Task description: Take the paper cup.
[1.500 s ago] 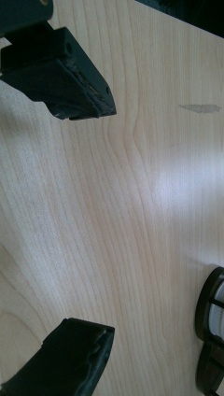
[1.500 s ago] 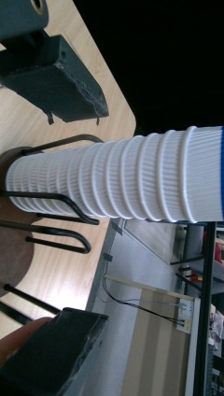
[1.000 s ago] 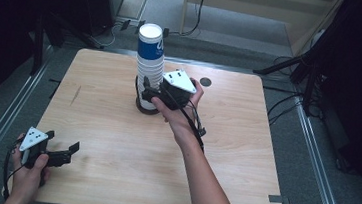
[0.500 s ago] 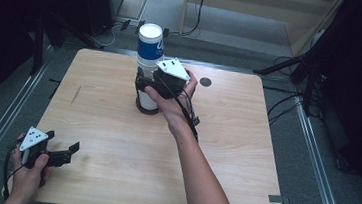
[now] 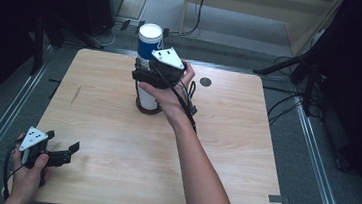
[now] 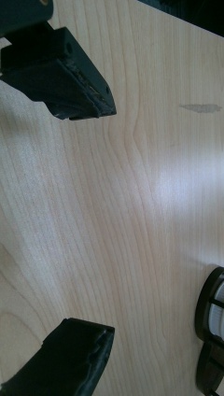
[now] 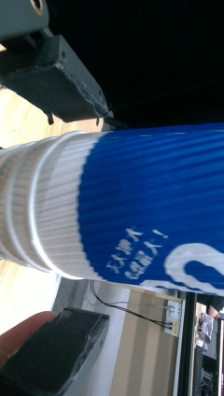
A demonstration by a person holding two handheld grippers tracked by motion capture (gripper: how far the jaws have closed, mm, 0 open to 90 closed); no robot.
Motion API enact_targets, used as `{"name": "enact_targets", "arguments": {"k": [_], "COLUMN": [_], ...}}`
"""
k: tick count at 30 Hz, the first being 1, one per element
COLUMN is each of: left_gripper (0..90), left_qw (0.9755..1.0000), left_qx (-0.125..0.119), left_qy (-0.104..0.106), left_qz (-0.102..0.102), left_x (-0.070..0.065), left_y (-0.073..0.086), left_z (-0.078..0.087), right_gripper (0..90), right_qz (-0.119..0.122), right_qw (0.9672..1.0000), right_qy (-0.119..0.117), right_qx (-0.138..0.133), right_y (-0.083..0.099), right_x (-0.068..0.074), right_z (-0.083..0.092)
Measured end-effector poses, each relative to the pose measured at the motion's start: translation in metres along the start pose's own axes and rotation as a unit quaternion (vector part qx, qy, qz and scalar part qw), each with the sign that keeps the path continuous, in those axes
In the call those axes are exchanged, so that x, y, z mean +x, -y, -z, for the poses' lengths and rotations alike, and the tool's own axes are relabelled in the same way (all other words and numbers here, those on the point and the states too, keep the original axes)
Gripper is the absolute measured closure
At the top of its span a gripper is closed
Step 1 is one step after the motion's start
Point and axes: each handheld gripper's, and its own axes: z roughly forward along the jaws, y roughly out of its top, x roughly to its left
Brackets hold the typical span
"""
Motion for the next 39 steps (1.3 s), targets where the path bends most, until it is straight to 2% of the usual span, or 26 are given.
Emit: {"name": "enact_targets", "arguments": {"k": [5, 14, 17, 21, 33, 39], "left_gripper": [0.0, 0.0, 0.0, 0.0, 0.0, 0.0], "left_qw": [1.0000, 1.0000, 1.0000, 1.0000, 1.0000, 1.0000], "left_qx": [-0.001, 0.001, 0.001, 0.001, 0.000, 0.000], "left_qy": [-0.001, -0.001, -0.001, -0.001, -0.001, -0.001], "left_qz": [0.002, -0.003, -0.001, -0.001, 0.000, -0.002], "left_x": [0.000, -0.001, 0.000, 0.000, 0.000, 0.000], "left_y": [0.000, 0.000, 0.000, 0.000, 0.000, 0.000], "left_z": [0.000, 0.000, 0.000, 0.000, 0.000, 0.000], "right_gripper": [4.3, 6.7, 11.1, 16.1, 18.5, 19.4], "right_qz": [-0.003, 0.009, 0.006, 0.003, 0.017, 0.016], "right_qw": [1.0000, 0.9998, 0.9996, 0.9995, 0.9993, 0.9988], "right_qy": [0.002, 0.010, 0.017, 0.021, 0.017, 0.016], "right_qx": [-0.004, -0.013, -0.020, -0.025, -0.028, -0.043], "right_y": [-0.003, -0.007, -0.008, -0.007, -0.008, -0.017], "right_x": [0.001, 0.009, 0.010, 0.009, 0.008, 0.008], "right_z": [-0.005, -0.019, -0.022, -0.022, -0.020, -0.017]}}
